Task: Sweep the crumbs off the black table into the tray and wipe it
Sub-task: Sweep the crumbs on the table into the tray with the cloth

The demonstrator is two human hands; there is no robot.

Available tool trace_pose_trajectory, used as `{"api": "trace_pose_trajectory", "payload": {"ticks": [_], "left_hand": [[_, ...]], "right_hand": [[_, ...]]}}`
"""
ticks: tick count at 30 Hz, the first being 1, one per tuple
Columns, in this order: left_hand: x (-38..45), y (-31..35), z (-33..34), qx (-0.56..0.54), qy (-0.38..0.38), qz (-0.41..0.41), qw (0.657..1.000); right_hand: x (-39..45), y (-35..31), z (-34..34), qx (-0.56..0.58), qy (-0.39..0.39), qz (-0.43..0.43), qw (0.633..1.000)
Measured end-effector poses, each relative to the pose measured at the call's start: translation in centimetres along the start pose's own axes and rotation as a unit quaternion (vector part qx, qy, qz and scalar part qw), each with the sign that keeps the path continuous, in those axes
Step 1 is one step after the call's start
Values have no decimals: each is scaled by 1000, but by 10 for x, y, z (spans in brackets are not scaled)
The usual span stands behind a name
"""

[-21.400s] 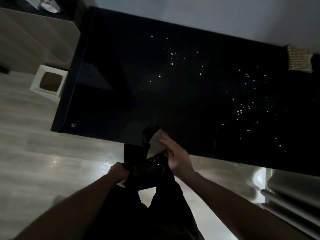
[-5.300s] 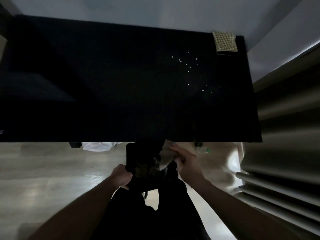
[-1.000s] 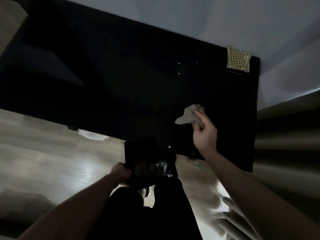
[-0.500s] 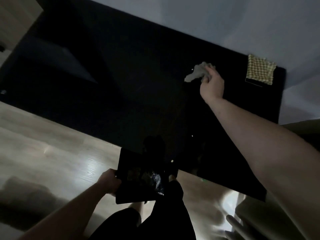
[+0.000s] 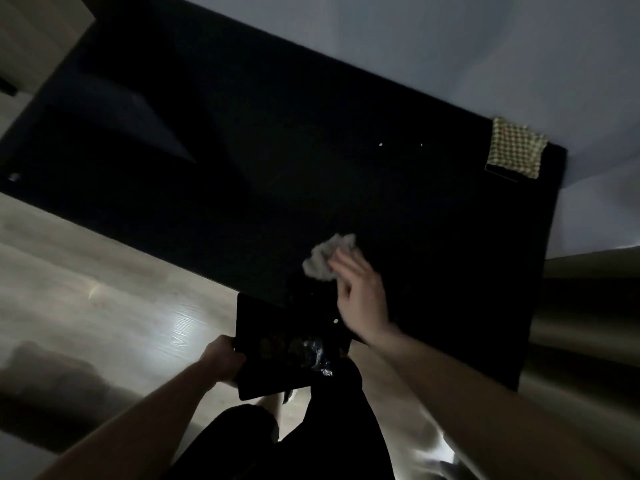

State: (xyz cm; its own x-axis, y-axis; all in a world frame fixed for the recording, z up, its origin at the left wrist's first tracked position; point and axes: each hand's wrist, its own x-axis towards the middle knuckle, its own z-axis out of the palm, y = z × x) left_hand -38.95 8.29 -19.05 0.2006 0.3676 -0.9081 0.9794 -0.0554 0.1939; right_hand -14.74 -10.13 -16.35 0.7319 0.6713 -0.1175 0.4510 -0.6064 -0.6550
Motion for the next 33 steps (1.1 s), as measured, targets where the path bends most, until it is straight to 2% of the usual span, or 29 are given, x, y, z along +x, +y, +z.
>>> {"api": "trace_pose_trajectory", "payload": {"ticks": [4,8,10,13,16,19,22,25,28,31,33], "left_hand": [[-17,5,3,8,10,12,1000],[-22,4,3,34,9,22,999],[-19,0,2,52,2,27,998],[-18,-3,3,75,-5,38,996],[-22,3,7,91,1,50,995],[-17,7,12,93,5,52,994],[-13,7,14,88,7,47,995],[-13,6,17,71,10,47,996],[-17,8,18,52,9,43,998],[-20,9,17,38,8,29,999],[-19,7,15,23,3,20,1000]], "right_hand": [[-88,-39,34,106,-46,-25,993],[-113,-60,30,181,-47,39,982],[-101,-54,10,208,-4,63,976],[-65,-24,-34,189,98,76,974],[-31,22,-74,140,147,157,966],[-24,52,-74,60,117,210,969],[-50,43,-34,16,124,140,982],[-94,8,10,75,97,87,989],[-123,-33,31,143,14,100,985],[-121,-56,20,212,-31,126,969],[-102,-58,-2,243,-21,138,960]]}}
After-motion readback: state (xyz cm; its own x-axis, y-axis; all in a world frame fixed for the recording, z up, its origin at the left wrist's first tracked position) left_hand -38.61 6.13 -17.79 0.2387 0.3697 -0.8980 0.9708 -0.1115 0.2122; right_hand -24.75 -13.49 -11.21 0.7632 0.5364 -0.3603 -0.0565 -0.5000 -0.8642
